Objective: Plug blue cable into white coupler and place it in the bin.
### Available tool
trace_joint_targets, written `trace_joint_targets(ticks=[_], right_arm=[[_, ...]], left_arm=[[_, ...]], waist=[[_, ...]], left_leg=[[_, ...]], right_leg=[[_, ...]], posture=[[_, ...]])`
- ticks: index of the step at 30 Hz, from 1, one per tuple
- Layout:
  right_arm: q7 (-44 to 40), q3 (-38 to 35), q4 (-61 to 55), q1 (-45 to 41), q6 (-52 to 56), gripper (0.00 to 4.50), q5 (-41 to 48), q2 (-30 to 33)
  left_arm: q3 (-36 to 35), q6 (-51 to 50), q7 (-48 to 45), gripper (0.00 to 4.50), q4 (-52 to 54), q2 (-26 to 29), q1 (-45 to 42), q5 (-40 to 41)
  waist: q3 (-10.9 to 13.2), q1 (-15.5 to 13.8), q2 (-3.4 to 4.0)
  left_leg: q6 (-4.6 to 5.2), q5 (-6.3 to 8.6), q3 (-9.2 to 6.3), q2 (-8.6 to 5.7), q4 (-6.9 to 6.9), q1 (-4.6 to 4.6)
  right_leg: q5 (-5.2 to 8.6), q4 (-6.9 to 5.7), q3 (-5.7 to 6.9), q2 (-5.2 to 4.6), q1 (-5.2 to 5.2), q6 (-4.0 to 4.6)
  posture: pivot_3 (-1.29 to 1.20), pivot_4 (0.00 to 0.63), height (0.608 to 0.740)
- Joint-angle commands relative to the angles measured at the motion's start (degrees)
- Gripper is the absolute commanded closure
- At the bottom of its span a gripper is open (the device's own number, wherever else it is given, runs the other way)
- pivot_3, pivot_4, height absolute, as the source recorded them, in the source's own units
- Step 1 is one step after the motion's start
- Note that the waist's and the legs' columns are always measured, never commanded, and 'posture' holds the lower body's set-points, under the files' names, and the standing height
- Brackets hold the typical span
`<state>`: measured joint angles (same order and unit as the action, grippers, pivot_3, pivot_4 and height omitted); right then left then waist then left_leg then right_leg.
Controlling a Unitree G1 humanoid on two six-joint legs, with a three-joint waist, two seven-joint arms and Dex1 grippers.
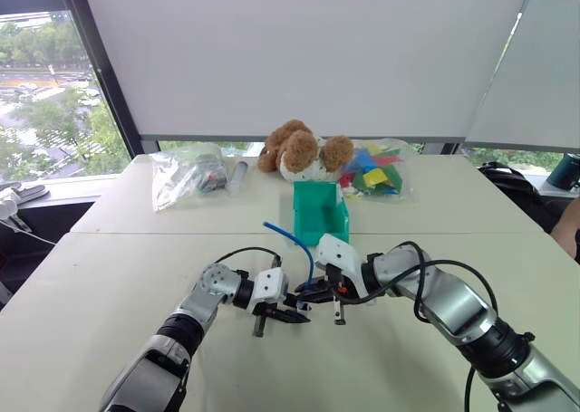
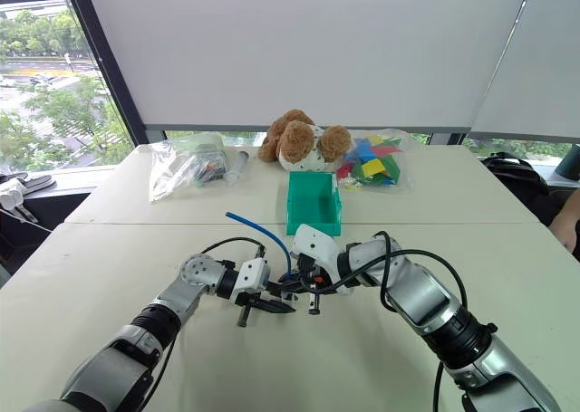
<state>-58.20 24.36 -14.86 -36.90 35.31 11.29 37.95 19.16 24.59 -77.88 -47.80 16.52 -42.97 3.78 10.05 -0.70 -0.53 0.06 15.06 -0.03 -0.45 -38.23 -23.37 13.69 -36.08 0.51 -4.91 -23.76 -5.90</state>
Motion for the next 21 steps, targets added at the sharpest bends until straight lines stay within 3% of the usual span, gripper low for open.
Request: trace_joint_targets(ticks=[1,12,21], right_arm=[[-1.2,-0.7,-0.5,-1.1,-1.0,4.5,-1.4,1.4],[-5.4,1.9,0.8,-2.5,-4.0,4.5,-5.5,1.8],[-7.7,6.9,8.0,-5.0,-8.8,4.5,-10.2,-3.0]], left_arm=[[0.9,-0.4,0.8,4.13,-2.5,0.2,0.9,-3.1],[0.6,-0.4,1.0,4.13,-4.4,-0.8,-0.8,-3.1],[0.3,-0.8,0.7,4.13,-4.2,-1.2,-0.6,-3.0]], waist=[[0.0,0.0,0.0],[0.0,-0.1,0.0],[-0.1,0.1,-0.03]], left_leg=[[0.0,0.0,0.0,0.0,0.0,0.0],[0.0,0.0,-0.08,-0.03,-0.01,0.03],[0.0,0.0,-0.12,-0.02,0.0,0.17]], right_leg=[[0.0,0.0,0.0,0.0,0.01,0.0],[0.01,0.06,0.04,-0.01,0.1,0.01],[0.01,0.06,0.06,0.02,0.23,0.01]], posture=[[0.0,0.15,0.74],[0.0,0.15,0.74],[0.0,0.15,0.74]])
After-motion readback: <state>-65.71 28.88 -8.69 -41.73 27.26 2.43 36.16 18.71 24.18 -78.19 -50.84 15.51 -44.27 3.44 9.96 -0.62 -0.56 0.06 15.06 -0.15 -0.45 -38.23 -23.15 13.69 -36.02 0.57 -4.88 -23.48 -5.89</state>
